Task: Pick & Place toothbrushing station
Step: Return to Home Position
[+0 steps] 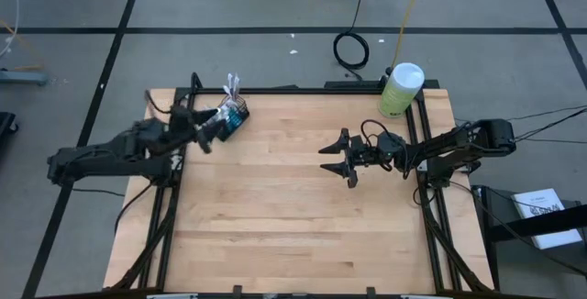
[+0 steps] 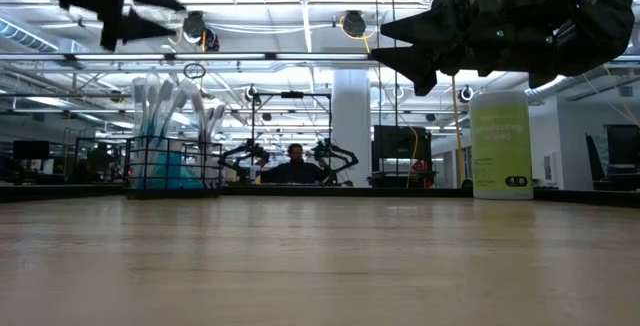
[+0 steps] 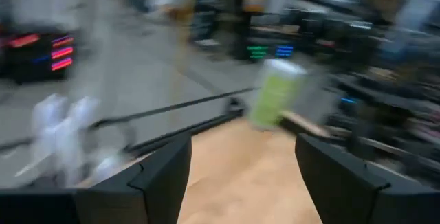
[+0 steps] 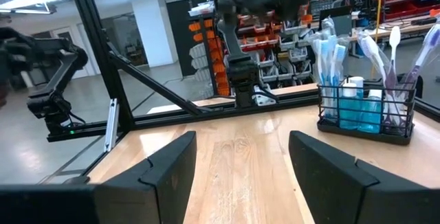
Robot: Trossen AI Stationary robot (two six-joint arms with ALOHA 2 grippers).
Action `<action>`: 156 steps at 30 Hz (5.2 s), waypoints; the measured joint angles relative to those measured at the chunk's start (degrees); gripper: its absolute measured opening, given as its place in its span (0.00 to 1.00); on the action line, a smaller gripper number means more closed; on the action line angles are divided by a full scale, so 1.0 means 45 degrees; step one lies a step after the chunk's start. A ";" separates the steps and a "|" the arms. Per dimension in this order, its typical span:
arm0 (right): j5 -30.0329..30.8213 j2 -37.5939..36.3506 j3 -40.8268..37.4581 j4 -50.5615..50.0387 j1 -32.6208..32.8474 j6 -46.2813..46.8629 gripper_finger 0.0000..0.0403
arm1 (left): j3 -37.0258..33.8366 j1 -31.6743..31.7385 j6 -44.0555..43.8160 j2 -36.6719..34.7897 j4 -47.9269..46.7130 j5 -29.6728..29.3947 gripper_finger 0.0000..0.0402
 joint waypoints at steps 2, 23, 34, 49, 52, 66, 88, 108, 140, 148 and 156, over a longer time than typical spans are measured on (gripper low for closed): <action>-0.0162 0.0000 0.0000 -0.0004 0.0002 0.0093 0.56 | 0.0433 0.0000 0.1159 -0.0359 -0.0229 0.1617 0.67; -0.4383 -0.5275 -0.1133 -0.3941 -0.2316 0.1158 0.56 | -0.1469 -0.0168 0.3207 -0.5095 -0.2926 0.6524 0.67; -0.0675 -1.0137 -0.3599 -0.4694 -0.2356 0.0070 0.56 | -0.4386 -0.1509 0.3690 -0.5197 0.1460 0.6227 0.67; -0.0687 -1.2940 -0.3646 -0.8676 -0.2397 -0.1226 0.56 | -0.5545 -0.4096 0.4474 -0.5197 0.2168 0.3438 0.67; -0.0680 -1.3294 -0.4168 -0.8372 -0.2397 -0.1438 0.56 | -0.5542 -0.4416 0.4740 -0.5202 0.2241 0.2930 0.67; 0.0261 -1.6510 -0.5100 -1.1671 -0.1816 -0.0804 0.56 | -0.5518 -0.5376 0.4880 -0.5197 0.2049 0.1530 0.67; 0.5693 -1.6577 -0.5134 -1.3046 0.3616 -0.2171 0.56 | -0.5518 -0.5634 0.5177 -0.5197 0.2044 0.0825 0.67; 0.5629 -1.6577 -0.5144 -1.3425 0.3606 -0.1797 0.56 | -0.5518 -0.5625 0.5188 -0.5197 0.2094 0.0825 0.67; 0.5625 -1.6577 -0.5144 -1.3424 0.3606 -0.1802 0.56 | -0.5523 -0.5625 0.5221 -0.5197 0.2121 0.0830 0.67; 0.5625 -1.6577 -0.5144 -1.3420 0.3608 -0.1797 0.56 | -0.5527 -0.5625 0.5221 -0.5197 0.2123 0.0830 0.67; 0.5625 -1.6577 -0.5144 -1.3420 0.3609 -0.1802 0.56 | -0.5527 -0.5625 0.5221 -0.5197 0.2123 0.0830 0.67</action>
